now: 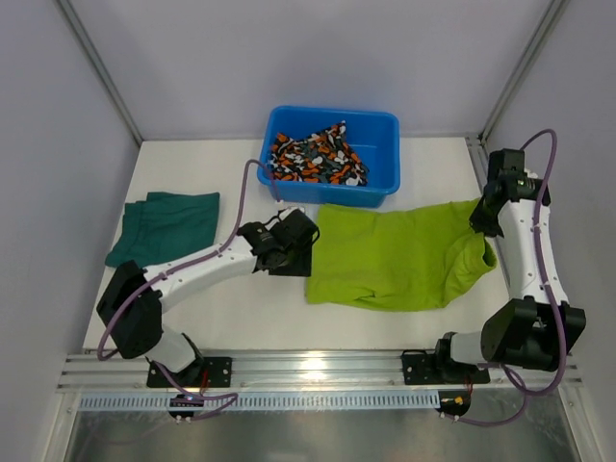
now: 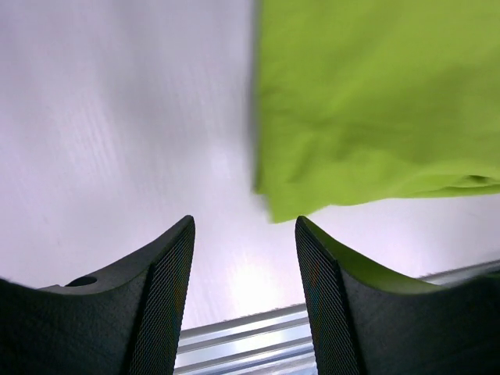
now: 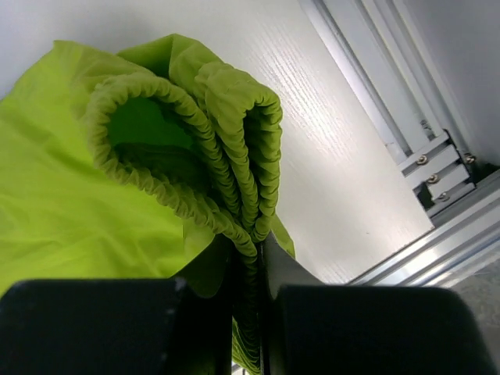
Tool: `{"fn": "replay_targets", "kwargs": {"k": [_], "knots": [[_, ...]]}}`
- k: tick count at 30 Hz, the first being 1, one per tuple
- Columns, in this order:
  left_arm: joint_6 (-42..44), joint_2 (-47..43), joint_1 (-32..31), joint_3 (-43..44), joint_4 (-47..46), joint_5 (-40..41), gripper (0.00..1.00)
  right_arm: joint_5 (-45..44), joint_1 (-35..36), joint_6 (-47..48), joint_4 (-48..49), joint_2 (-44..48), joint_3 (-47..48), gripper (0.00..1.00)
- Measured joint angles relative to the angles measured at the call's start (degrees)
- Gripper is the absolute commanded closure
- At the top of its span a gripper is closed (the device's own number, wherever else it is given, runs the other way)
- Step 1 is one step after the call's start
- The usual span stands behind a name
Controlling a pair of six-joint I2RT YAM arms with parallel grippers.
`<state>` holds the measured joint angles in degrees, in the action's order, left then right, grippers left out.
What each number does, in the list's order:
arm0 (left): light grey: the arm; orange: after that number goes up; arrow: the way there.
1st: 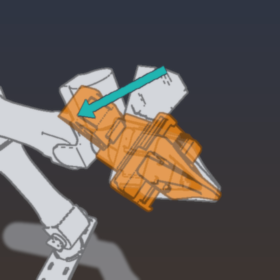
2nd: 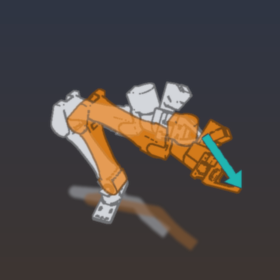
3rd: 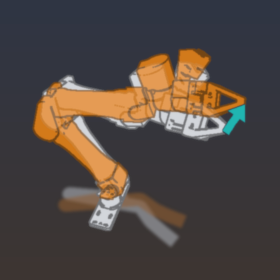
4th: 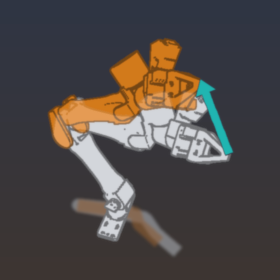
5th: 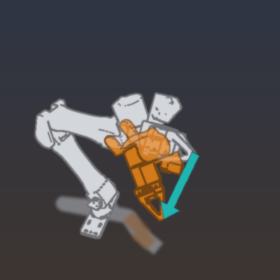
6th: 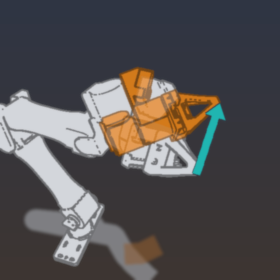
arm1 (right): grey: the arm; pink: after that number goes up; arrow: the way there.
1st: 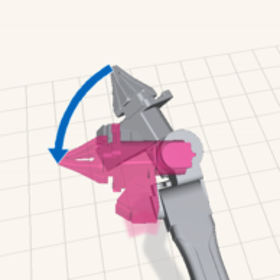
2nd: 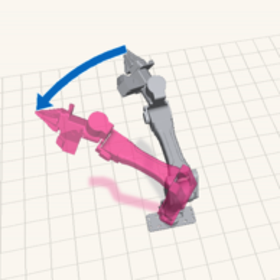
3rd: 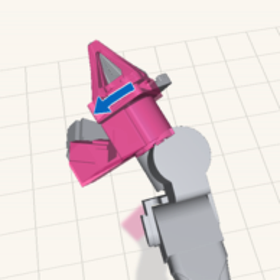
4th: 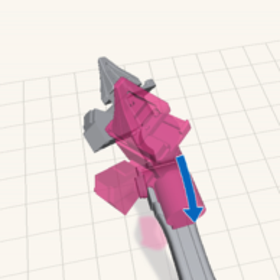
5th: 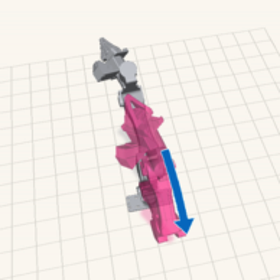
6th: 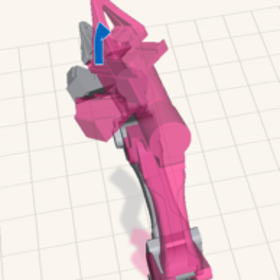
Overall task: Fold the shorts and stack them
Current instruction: Fold the shorts at the center of the board.
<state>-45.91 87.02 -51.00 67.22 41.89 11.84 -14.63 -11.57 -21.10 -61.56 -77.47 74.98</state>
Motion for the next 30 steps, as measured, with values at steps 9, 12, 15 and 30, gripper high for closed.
{"fn": "replay_targets", "kwargs": {"k": [9,12,15,30], "knots": [[0.3,2.3,5.7,-4.0,-5.1,-3.7,0.44,-10.0,13.1,-2.0,-9.1,-0.2,4.2,0.96],[0.9,3.8,6.0,-6.1,-9.5,-6.1,0.44,-10.5,15.8,-3.8,-10.8,-0.6,4.2,0.96],[1.2,6.9,5.9,-6.8,-12.3,-7.5,0.48,-9.9,18.0,-5.8,-11.6,-0.9,4.8,0.96],[1.2,13.4,5.9,-6.8,-18.0,-9.0,0.6,-0.8,20.0,-10.0,-12.2,-0.8,7.8,0.93]]}}
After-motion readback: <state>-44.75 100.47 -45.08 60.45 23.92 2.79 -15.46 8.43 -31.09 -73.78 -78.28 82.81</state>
